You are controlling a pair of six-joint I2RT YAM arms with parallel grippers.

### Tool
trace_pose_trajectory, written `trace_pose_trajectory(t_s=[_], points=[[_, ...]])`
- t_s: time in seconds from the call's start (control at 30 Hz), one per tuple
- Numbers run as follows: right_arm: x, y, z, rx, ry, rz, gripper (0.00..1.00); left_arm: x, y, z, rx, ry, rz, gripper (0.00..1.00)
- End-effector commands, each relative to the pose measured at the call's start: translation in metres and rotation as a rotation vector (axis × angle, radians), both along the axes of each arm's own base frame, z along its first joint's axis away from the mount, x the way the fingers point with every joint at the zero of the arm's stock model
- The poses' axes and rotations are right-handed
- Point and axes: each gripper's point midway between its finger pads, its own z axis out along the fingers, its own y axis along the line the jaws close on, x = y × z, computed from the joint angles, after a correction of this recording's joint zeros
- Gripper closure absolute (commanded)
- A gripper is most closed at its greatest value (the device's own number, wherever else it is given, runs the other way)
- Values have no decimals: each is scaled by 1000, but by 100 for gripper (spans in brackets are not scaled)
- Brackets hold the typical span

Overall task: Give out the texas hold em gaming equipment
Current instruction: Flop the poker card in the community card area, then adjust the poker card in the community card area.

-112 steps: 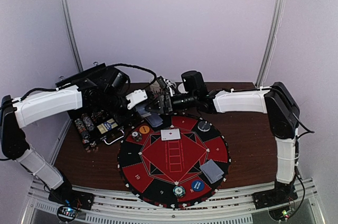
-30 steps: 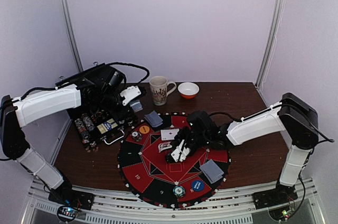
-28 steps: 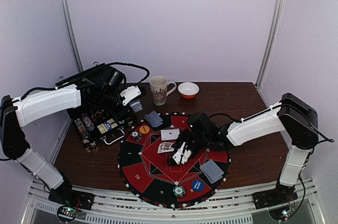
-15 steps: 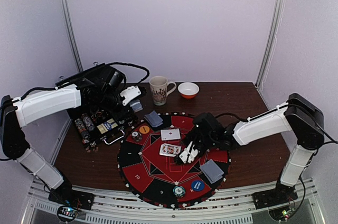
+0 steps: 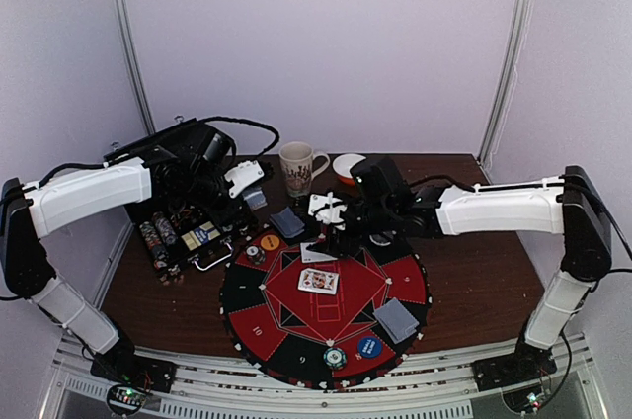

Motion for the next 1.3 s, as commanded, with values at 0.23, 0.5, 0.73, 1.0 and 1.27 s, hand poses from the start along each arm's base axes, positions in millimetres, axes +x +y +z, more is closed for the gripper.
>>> trace_pose_trajectory(t_s=[0.23,0.5,0.73,1.0,1.27], points=[[-28,-1,-106,-163,363,-241,10,7,-4,4,-34,-16,4,55],[-23,-15,-134,-290,338,-253,15,5,-1,4,-29,-16,6,55],[-10,-27,-143,-347,298,-262,31,5,-1,4,-28,-17,7,55],[6,-30,-143,-391,247,-248,36,5,0,4,-25,-18,9,55],[14,-43,-147,-472,191,-194,35,5,1,3,-22,-18,10,55]])
